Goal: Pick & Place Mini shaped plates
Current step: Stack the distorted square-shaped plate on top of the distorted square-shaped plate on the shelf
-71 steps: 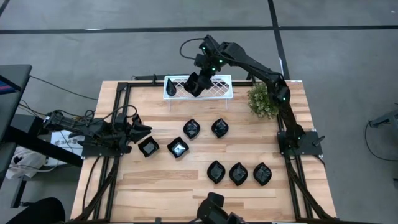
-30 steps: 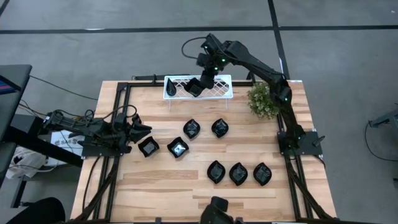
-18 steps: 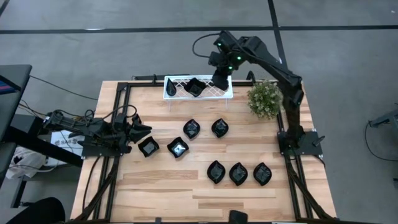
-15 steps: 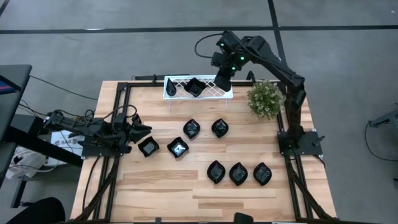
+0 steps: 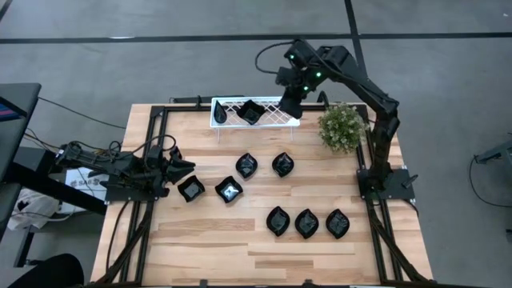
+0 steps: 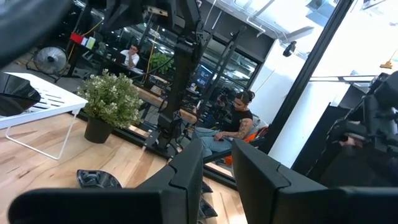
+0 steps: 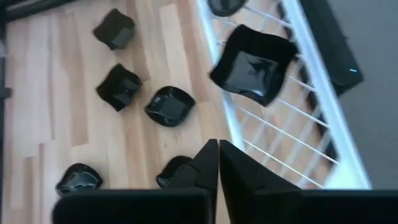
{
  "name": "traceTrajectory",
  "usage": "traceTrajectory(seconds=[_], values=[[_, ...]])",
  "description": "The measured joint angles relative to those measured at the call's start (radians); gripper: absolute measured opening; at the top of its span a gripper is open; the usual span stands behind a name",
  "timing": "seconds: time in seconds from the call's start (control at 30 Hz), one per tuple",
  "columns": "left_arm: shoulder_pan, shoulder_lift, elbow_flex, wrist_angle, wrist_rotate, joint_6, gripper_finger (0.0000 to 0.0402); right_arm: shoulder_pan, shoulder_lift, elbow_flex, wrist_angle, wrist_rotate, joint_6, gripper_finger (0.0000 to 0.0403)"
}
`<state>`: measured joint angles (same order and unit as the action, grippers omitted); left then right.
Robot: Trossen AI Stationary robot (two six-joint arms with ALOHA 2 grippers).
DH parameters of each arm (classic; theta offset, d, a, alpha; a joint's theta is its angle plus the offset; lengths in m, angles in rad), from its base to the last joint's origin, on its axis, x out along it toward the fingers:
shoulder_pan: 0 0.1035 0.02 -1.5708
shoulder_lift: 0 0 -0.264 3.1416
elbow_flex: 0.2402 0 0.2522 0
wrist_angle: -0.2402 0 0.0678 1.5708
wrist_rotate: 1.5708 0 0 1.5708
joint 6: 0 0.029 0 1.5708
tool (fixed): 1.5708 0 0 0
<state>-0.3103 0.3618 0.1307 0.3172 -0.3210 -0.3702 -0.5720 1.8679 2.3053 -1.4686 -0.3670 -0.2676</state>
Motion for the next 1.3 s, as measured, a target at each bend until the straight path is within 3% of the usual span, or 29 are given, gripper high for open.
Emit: traceTrajectory(seconds=[0.23, 0.43, 0.67, 0.9, 1.3], values=[[0.0, 0.0, 0.0, 0.005, 0.0, -0.005, 0.0088, 0.028, -0.027, -0.208, 0.118, 0.003, 0.023, 0.001], [0.0, 0.0, 0.0, 0.006, 0.0, -0.005, 0.0088, 0.035, -0.119, -0.446, 0.334, 0.032, 0.09, 0.0003], [0.0, 0.0, 0.0, 0.006, -0.026, -0.008, 0.0088, 0.053, -0.32, -0.772, 0.537, 0.106, 0.196, 0.0002], [0.0, 0.045, 0.006, 0.006, -0.053, -0.028, 0.0088, 0.095, -0.554, -1.078, 0.765, 0.11, 0.334, 0.0005], [0.001, 0.305, 0.157, 0.001, -0.049, -0.03, 0.0088, 0.147, -0.896, -1.375, 0.97, 0.169, 0.479, 0.0006]])
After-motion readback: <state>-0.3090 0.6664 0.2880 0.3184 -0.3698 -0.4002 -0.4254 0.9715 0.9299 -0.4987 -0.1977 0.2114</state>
